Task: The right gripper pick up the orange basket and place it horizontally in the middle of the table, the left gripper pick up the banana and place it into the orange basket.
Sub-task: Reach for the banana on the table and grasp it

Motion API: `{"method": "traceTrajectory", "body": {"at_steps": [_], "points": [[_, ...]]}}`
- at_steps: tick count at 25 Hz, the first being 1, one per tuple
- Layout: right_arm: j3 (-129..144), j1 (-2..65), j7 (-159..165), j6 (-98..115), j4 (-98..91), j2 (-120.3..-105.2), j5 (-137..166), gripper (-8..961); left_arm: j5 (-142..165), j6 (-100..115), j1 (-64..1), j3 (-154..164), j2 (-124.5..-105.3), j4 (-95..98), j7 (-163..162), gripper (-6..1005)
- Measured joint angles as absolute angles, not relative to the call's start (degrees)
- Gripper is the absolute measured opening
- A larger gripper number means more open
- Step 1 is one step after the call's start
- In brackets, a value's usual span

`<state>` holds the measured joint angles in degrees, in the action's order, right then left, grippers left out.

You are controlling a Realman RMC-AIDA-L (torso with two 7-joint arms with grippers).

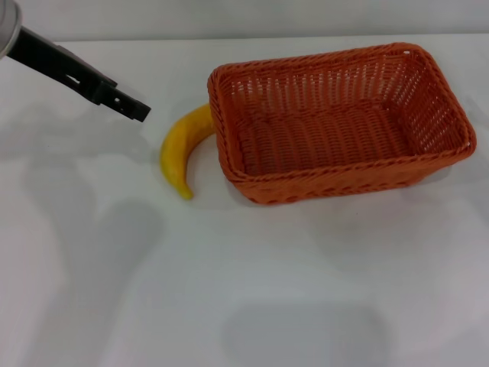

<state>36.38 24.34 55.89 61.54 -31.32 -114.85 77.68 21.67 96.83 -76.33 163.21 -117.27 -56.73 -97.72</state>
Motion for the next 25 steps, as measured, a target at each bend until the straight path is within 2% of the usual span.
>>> {"method": "traceTrajectory", "body": {"at_steps": [5, 25], "points": [[36.6, 24.3, 55.9, 62.0, -31.0, -114.93, 77.6, 842, 21.3, 93.4, -76.0, 163.2, -118.69, -59.0, -97.7, 847], [37.3, 23.9, 56.1, 64.3, -30.3, -115.12, 78.0, 841, 16.1, 85.3, -71.2, 163.1, -119.04, -51.5, -98.7, 847]]}}
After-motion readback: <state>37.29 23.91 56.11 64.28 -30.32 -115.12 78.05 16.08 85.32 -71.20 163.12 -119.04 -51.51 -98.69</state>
